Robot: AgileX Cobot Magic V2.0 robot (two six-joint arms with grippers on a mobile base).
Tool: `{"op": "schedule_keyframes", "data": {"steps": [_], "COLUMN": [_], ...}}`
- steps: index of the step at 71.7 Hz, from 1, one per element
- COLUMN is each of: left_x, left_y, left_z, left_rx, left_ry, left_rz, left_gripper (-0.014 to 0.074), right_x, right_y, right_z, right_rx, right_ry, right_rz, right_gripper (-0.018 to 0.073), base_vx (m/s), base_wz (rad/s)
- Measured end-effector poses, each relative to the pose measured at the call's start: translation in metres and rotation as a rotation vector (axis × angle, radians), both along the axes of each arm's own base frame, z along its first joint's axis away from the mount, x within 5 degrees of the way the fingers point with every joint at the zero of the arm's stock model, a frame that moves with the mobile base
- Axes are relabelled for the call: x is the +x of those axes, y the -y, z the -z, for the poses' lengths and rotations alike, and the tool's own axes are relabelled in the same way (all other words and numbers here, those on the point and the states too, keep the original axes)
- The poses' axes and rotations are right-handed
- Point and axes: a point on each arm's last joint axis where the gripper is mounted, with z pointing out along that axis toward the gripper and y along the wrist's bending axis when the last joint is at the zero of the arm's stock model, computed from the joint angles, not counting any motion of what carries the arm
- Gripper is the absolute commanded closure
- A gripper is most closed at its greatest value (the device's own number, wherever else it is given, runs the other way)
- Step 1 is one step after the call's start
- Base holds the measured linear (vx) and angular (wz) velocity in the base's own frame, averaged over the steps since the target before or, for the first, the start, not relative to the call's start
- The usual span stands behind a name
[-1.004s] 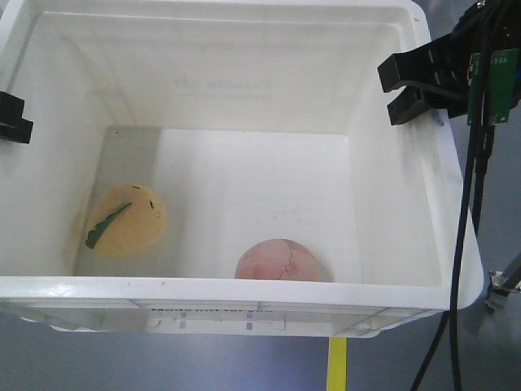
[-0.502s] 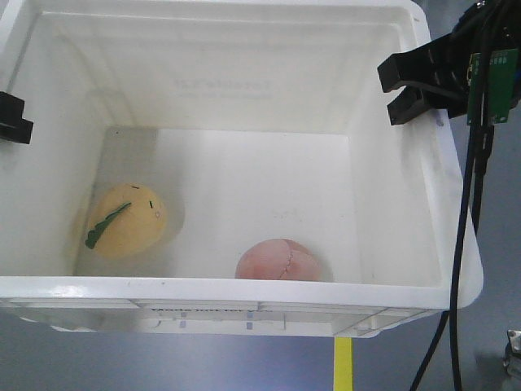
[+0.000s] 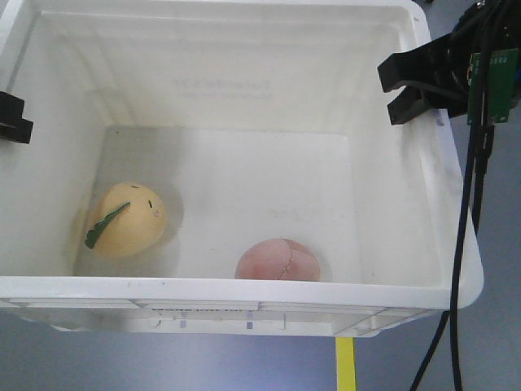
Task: Place moving items into box and shelve
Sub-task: 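Keep gripping the white tote rims with both grippers during driving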
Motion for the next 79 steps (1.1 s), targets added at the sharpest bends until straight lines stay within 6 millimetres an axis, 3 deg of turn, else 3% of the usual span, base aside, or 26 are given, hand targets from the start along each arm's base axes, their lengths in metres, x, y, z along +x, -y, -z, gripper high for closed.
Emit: {"op": "schedule_keyframes", "data": {"steps": [79], "left_x": [0.0000], "left_y": [-0.0001], "left_z": [0.0000], "left_rx": [0.001], "left_ry": [0.000], "left_rz": [0.000], "left_gripper": [0.0613], "right_x": [0.0000], "right_y": [-0.0001], "right_z": [0.0000], "right_rx": [0.001], "right_ry": [0.000], "right_rz": [0.000], "right_gripper": [0.0571], "base_vx": [0.45], "base_wz": [-0.21]}}
